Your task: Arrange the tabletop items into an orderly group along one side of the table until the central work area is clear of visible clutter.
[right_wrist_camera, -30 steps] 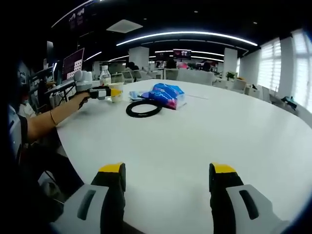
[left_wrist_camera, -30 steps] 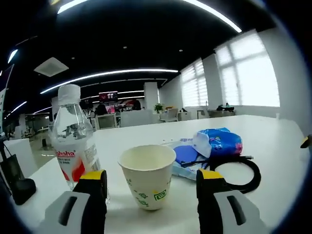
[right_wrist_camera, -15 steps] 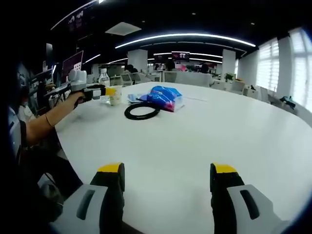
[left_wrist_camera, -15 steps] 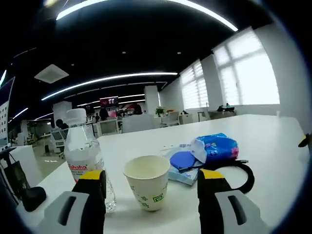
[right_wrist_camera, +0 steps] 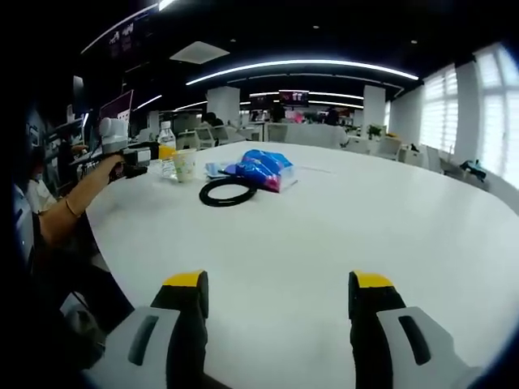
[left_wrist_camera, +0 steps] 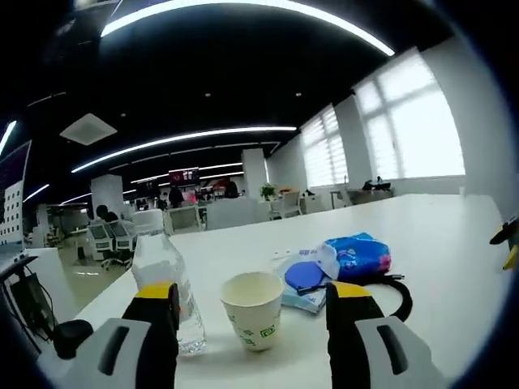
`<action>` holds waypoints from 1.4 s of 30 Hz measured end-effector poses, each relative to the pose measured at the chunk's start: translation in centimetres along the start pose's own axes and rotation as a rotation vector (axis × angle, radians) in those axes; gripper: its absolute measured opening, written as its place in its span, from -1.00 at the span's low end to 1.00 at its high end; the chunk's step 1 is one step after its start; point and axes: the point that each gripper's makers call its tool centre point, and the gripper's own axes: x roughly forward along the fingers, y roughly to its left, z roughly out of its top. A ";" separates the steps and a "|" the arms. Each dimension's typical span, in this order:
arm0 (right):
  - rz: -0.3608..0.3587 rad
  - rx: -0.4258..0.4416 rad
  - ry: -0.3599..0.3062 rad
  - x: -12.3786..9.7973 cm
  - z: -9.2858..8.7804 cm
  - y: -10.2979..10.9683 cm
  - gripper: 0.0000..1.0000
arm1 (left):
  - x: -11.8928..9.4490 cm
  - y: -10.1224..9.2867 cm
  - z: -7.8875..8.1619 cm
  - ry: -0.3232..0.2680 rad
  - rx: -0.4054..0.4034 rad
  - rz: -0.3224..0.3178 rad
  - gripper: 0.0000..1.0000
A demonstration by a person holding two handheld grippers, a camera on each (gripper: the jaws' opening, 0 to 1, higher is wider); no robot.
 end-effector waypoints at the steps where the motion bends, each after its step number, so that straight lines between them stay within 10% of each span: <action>1: 0.000 -0.001 -0.001 0.0 0.0 0.0 0.34 | 0.0 0.0 0.1 -0.002 0.004 0.001 0.44; 27: 0.042 -0.060 -0.069 1.7 4.7 0.7 0.29 | -1.3 -3.3 1.5 -0.031 0.084 -0.058 0.32; 42: 0.101 -0.093 -0.033 4.8 5.4 2.3 0.27 | -1.9 -8.3 1.4 -0.016 0.044 -0.213 0.31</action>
